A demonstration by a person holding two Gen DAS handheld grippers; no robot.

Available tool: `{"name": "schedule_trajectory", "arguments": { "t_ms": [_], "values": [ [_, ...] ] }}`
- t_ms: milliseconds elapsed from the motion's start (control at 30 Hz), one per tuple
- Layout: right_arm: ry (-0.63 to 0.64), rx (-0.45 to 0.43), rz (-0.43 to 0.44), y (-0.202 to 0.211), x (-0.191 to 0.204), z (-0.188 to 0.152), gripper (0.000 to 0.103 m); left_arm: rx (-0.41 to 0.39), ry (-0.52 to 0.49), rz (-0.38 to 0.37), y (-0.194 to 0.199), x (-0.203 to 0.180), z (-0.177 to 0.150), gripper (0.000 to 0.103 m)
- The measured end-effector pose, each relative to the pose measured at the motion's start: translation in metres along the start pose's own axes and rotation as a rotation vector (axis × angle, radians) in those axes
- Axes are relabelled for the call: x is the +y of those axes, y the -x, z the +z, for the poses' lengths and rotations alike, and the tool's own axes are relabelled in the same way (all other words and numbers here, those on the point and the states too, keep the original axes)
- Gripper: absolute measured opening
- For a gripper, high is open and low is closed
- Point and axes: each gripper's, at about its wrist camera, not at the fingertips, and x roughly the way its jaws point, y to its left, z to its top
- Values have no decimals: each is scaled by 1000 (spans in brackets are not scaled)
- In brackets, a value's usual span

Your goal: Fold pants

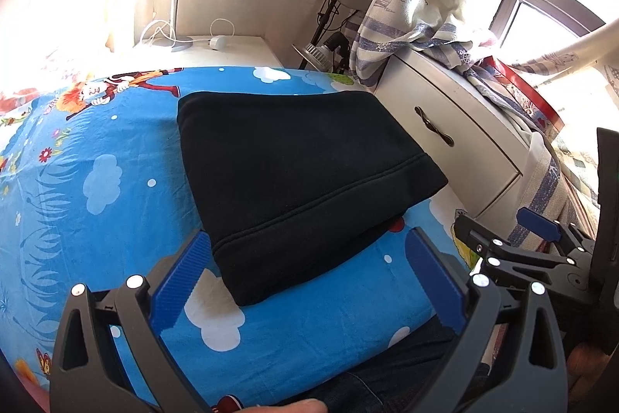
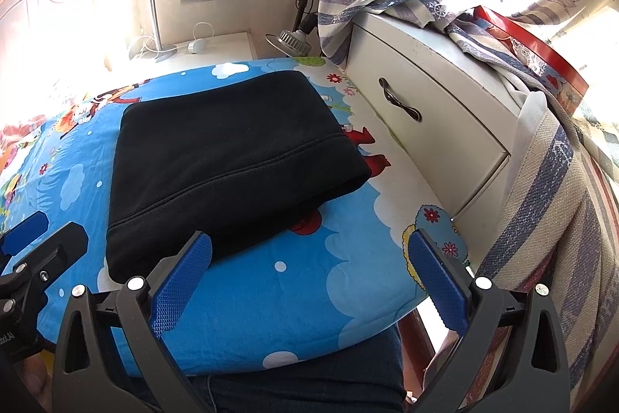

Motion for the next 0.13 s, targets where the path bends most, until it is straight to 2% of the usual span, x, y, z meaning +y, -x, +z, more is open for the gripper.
{"name": "schedule_trajectory", "arguments": {
  "t_ms": [133],
  "values": [
    [7,27,24,-7,3,0,98,-7,38,-32,0,16,-1,101]
  ]
}}
